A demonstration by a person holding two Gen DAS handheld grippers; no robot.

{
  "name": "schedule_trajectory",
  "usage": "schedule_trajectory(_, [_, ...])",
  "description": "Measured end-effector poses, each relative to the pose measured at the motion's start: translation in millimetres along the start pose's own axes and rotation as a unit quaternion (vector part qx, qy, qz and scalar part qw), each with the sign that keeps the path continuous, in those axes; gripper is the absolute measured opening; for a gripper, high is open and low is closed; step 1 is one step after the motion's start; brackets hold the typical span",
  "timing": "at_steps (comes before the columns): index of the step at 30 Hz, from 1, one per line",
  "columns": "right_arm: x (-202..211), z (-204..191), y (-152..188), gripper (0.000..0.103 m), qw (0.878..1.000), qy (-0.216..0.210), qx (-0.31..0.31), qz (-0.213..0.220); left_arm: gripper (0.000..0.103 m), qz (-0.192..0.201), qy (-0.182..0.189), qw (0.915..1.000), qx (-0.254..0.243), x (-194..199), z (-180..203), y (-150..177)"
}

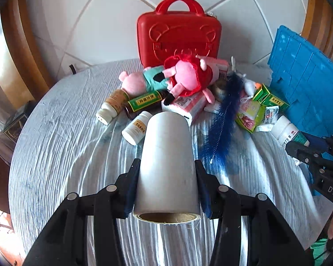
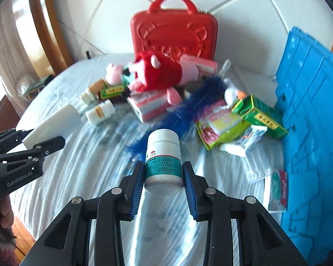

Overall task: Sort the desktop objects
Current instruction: 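Carry the paper roll and pill bottle over the blue crate with both tools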

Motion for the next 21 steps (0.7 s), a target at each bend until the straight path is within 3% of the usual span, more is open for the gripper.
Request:
schedule_trajectory(5, [57,5,-18,0.034,0.998,0.018,-0.017,0.061,0.046,0.053,0.011,0.9980,-0.033,40,27,-22])
schedule_trajectory(10, [110,46,-38,0.034,0.991,0.034,-0.027,0.130,0.046,0.110,0.030,0.9918,-0.058,68,83,-55])
schedule_trajectory(17, [186,152,-57,0.034,0.972,0.090,-0.055,0.212,0.046,0.154,0.080,0.9810,-0.087,87,192,-112])
schedule_trajectory(21, [211,224,-53,0.034,0.963,0.130,-0.089,0.219,0.046,0.149,0.123,0.9750,-0.109,83,267,-142])
Point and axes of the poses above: each gripper's, at about its wrist camera, not at the fingertips, and x roughly against the way its jaws point, z to its right, y to its underside, the point moved 2 cm from there along -x, roughly the way its jaws point, and after that the axes turned 14 degrees about y, right-handed, at the moved point
